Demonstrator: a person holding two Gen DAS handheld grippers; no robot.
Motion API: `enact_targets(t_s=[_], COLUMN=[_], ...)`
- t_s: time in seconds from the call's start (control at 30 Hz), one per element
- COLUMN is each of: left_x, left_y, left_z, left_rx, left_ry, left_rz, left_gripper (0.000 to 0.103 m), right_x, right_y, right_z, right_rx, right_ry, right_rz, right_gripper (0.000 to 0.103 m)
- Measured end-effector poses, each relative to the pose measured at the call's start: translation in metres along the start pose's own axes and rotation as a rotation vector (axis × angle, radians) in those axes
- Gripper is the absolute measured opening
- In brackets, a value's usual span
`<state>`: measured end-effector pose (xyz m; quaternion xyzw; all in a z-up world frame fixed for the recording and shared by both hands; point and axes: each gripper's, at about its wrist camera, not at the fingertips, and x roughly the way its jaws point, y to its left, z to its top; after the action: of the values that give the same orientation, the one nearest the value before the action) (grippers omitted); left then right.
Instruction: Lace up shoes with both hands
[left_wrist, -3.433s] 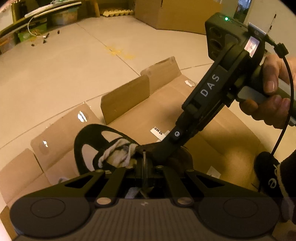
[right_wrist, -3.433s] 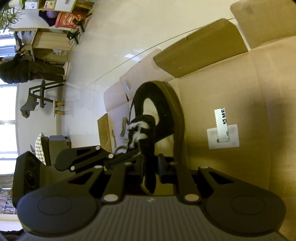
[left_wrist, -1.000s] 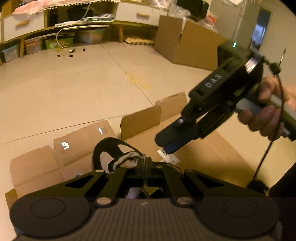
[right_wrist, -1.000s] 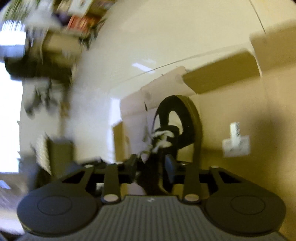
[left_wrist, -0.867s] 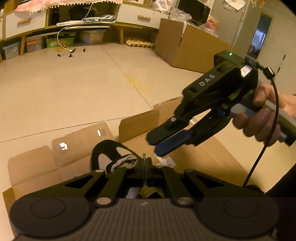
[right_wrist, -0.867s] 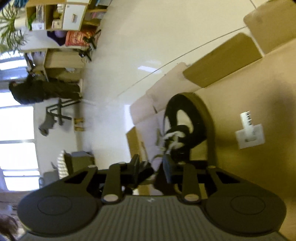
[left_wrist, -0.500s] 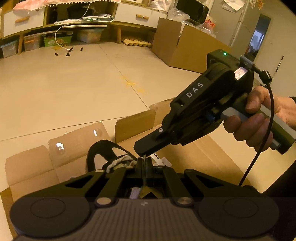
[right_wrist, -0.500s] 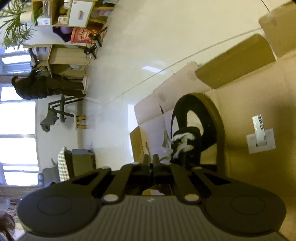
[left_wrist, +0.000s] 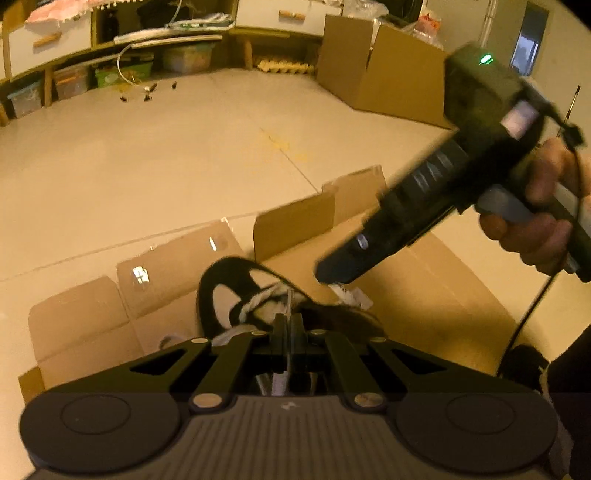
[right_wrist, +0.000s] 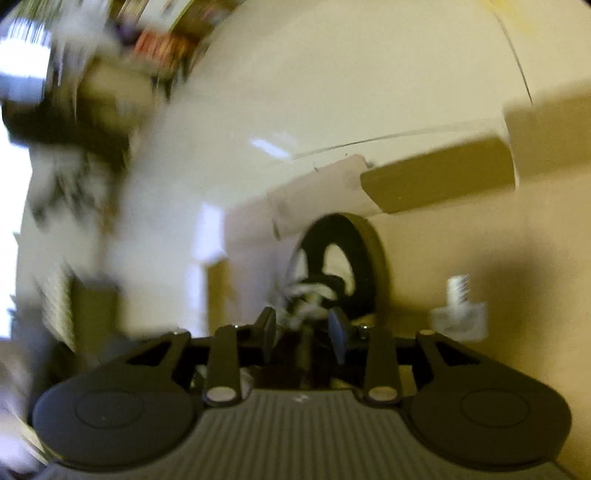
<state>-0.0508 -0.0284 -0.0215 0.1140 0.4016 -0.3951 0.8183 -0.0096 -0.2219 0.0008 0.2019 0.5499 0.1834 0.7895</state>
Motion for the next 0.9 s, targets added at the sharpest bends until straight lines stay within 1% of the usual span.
enact_targets(t_s=[0.03,0.1,0.2,0.23,0.27,0.3,0.33,0.37,0.4,0.43,0.47,0.6,0.67,0.73,0.9], left_x=[0.001,0.003,0.009,0.011,0.012,0.014,0.015,0.017,0.019,0.021,0.023,0.03,0.034,0.038,0.044], left_y=[-0.001,-0.001,-0.002,-0.002,-0.003,-0.005,-0.006,-0.008,-0.011,-0.012,-0.013,-0.019,-0.022,-0.026,-0.026], left_z=[0.0,-0.001,0.0,0.0,0.0,0.0,0.0,0.0,0.0,0.001,0.002,0.005,0.006,0.007,0.008], left_rx=[0.004,0.01,0.027,0.032,0.039,0.046,0.053,0.067,0.081,0.091,0.104,0.16,0.19,0.227,0.24], left_ry=[0.001,0.005,0.014,0.017,0.022,0.026,0.031,0.039,0.045,0.049,0.054,0.074,0.085,0.099,0.131], left_rz=[0.001,0.003,-0.002,-0.004,-0.007,-0.01,-0.012,-0.014,-0.017,-0.02,-0.023,-0.045,-0.045,-0.039,-0.033], left_gripper=[0.0,0.0,0.0,0.001,0.0,0.0,0.0,0.0,0.0,0.0,0.0,0.001,0.001,0.001,0.001], right_x=[0.001,0.012,0.022,0.023,0.022,0.021,0.021,0.019,0.016,0.015,0.015,0.02,0.019,0.016,0.014], right_y=[0.006,0.025,0.036,0.037,0.035,0.032,0.029,0.02,0.004,-0.006,-0.035,-0.085,-0.09,-0.088,-0.08], right_z=[0.0,-0.007,-0.014,-0.015,-0.014,-0.014,-0.013,-0.01,-0.007,-0.006,-0.005,-0.017,-0.021,-0.021,-0.017], right_rx=[-0.05,-0.199,-0.31,-0.324,-0.321,-0.317,-0.3,-0.235,-0.122,-0.058,0.137,0.478,0.506,0.489,0.452], right_ry=[0.008,0.039,0.05,0.049,0.044,0.04,0.038,0.042,0.046,0.048,0.062,0.086,0.08,0.073,0.078], right_rz=[-0.023,-0.095,-0.159,-0.163,-0.161,-0.158,-0.153,-0.127,-0.075,-0.045,0.053,0.224,0.243,0.239,0.231], right_gripper=[0.035,0.034,0.033,0.033,0.022,0.016,0.014,0.012,0.011,0.011,0.01,0.011,0.011,0.011,0.011])
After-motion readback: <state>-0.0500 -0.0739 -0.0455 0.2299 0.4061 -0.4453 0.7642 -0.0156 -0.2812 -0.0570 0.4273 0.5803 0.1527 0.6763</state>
